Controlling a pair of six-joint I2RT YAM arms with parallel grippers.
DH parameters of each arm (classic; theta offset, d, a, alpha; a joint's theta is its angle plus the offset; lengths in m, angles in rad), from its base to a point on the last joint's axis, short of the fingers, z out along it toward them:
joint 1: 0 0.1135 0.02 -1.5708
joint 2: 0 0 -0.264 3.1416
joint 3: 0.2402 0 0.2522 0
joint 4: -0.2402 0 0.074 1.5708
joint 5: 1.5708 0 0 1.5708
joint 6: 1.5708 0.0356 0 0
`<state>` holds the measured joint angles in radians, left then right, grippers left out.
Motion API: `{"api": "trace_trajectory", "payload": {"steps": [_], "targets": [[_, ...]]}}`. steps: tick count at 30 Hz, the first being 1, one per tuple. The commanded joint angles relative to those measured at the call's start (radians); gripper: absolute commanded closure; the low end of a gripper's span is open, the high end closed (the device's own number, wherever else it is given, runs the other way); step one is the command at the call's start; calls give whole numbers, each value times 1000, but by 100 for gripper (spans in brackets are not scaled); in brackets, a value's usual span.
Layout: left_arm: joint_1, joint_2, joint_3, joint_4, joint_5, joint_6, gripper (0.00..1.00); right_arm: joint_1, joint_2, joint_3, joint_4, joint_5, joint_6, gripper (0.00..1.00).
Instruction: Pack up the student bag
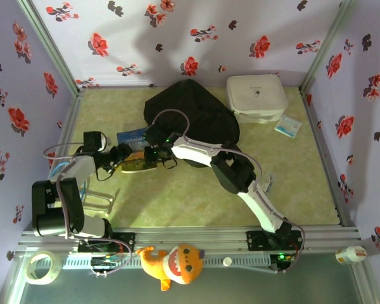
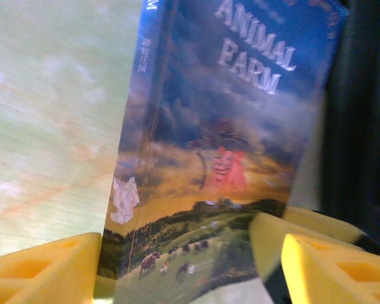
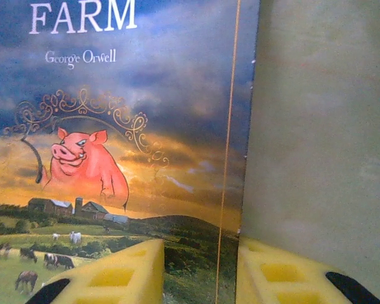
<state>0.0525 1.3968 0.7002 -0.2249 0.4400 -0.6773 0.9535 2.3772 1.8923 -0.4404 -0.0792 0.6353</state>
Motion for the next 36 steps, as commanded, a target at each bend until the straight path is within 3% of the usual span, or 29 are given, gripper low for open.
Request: {"api": "trace_trajectory", "payload": {"steps": [1,14,19,23,30,36], "targets": [[-8,-34,23,104,166,-56,32,10,45,7,-36,-16,-1,70],[-8,54,46,71,148,-40,67,-13,13,-3,-11,-37,7,70],[0,10,56,36,87,-36,86,-36,-91,-33,25,-42,17,67],[7,-71,78,6,62,-37,100,-64,-246,-173,145,-58,56,58],[6,-226,114,87,88,-99,100,-135,-527,-499,445,-156,175,40],[-44,-243,85,433,135,-350,100,-224,-685,-727,735,-250,341,26]]}}
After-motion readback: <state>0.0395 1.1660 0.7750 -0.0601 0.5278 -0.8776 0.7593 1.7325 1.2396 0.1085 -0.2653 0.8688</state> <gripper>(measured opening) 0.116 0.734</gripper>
